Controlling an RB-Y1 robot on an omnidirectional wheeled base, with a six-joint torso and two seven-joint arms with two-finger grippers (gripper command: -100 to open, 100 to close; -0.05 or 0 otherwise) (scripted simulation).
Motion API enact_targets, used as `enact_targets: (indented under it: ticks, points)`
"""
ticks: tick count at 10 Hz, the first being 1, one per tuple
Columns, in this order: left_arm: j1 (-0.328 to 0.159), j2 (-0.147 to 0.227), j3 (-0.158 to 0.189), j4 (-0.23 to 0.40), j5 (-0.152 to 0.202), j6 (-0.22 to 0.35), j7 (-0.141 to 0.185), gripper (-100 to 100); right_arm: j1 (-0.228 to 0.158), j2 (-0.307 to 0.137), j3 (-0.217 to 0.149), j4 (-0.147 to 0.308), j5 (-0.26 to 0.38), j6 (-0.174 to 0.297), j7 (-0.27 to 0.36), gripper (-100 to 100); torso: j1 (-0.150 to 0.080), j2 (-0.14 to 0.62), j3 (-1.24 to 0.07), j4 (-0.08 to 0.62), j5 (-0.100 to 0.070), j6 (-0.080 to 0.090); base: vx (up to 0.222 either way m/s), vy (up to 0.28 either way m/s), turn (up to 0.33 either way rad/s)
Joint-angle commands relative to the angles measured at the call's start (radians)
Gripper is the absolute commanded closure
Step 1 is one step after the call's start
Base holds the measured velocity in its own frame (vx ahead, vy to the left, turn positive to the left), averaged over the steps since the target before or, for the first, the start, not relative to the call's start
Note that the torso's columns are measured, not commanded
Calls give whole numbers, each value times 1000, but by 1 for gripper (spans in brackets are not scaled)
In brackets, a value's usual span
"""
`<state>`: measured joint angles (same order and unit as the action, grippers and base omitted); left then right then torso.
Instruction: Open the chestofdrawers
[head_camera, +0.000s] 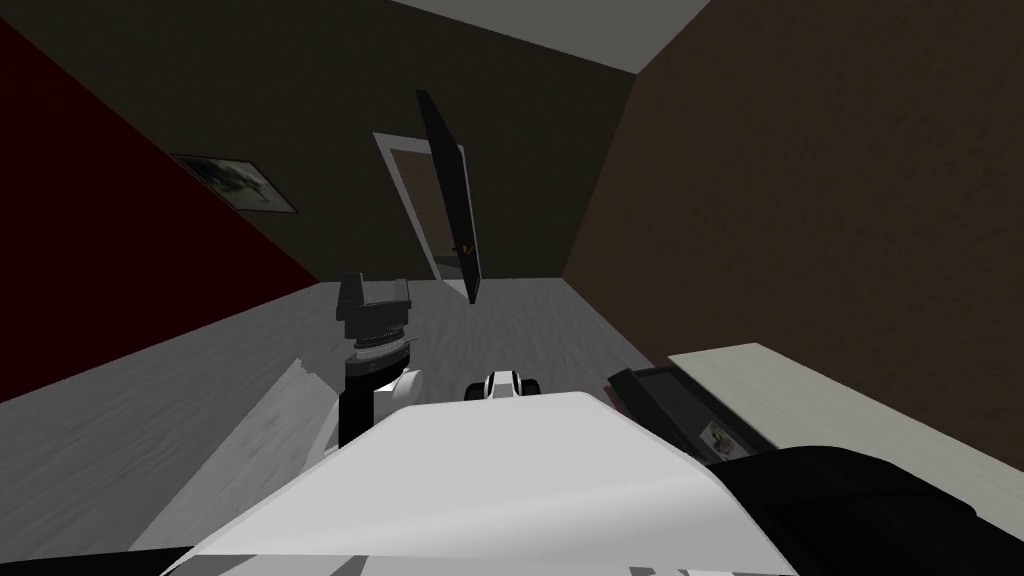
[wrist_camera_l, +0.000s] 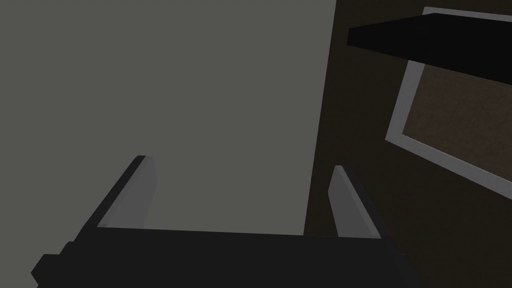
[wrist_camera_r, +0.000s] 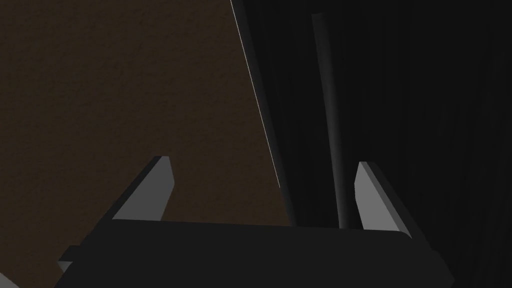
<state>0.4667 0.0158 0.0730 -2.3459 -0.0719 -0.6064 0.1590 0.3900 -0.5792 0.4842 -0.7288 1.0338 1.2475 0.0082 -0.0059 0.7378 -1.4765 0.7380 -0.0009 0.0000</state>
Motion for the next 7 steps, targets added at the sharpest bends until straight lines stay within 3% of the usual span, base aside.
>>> enact_targets:
  ticks: [1, 5, 6, 7]
  points:
    - [0, 0, 0, 0, 0, 0, 0, 0, 11, -46, -15, -7, -19, -51, -1, -100, 3, 0, 0, 0, 1, 0, 3, 54, 15]
    - [0, 0, 0, 0, 0, 0, 0, 0, 30, -115, -37, -22, -47, -125, -2, -100, 13, 0, -1, 0, 7, -1, 4, 74, 8]
    - [0, 0, 0, 0, 0, 0, 0, 0, 19, -93, -29, -6, -40, -116, -6, -100, 14, 0, -2, 0, 8, 0, 3, 33, -4]
    - [0, 0, 0, 0, 0, 0, 0, 0, 20, -93, -29, -7, -41, -122, -7, 0, 12, 0, -2, 0, 7, 0, -1, 6, -3]
